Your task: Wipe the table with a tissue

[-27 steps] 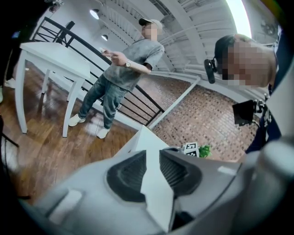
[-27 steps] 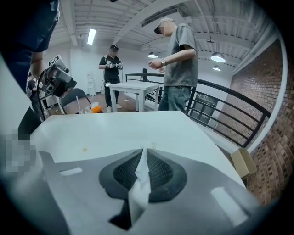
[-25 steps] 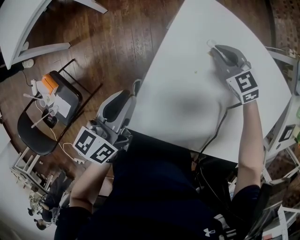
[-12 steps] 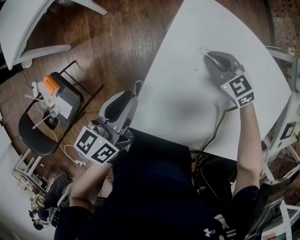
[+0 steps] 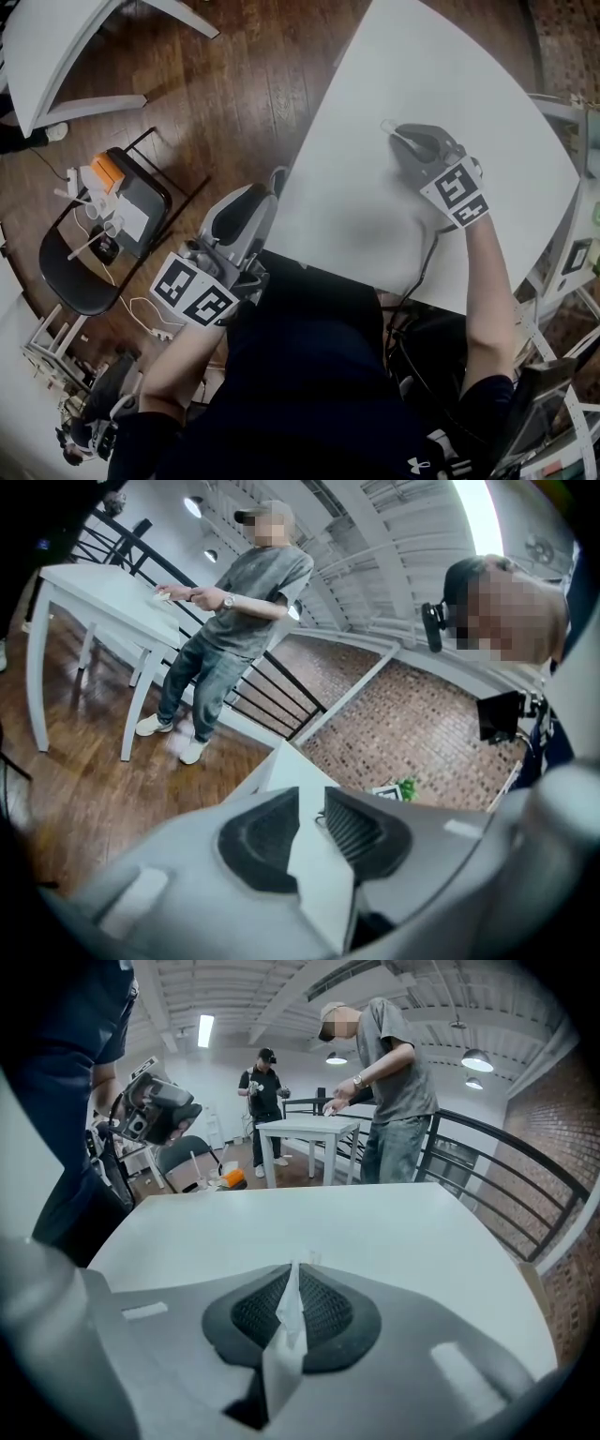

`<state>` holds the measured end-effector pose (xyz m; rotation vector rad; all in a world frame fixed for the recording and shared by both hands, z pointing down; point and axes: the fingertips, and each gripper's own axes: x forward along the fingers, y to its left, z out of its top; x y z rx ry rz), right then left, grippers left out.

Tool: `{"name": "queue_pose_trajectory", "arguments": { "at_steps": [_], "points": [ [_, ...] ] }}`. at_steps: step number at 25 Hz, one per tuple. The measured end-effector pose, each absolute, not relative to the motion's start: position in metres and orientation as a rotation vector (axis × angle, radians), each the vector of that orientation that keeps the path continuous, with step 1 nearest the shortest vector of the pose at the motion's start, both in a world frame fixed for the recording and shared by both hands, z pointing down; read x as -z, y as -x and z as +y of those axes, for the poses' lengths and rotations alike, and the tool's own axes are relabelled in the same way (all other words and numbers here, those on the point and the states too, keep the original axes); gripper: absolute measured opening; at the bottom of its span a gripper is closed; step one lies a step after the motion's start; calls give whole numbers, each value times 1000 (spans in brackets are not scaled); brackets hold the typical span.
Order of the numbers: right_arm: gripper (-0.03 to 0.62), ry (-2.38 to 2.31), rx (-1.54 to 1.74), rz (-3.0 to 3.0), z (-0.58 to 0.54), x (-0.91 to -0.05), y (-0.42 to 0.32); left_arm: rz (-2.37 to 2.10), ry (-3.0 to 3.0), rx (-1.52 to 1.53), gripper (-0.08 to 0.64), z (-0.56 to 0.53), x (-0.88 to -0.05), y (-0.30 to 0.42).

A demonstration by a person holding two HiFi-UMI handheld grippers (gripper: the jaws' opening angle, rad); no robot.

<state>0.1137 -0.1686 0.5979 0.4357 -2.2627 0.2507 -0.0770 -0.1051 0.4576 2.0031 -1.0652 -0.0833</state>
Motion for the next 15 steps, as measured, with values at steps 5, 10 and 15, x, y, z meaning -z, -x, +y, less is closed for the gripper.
{"name": "queue_pose_trajectory", "arguments": {
  "at_steps": [5,10,15],
  "points": [
    [29,-390,-286,-2258,-143,-599,-106,-1064,-2010,87,83,-96,-452,79],
    [28,-369,-316,-2266,-120,-598,-94,-1057,-2019,94,83,-88,-448,82],
    [28,-377,-319,-2261,-112,-601,-90,-1054,-2026,100,83,-82,-445,82]
  ]
}}
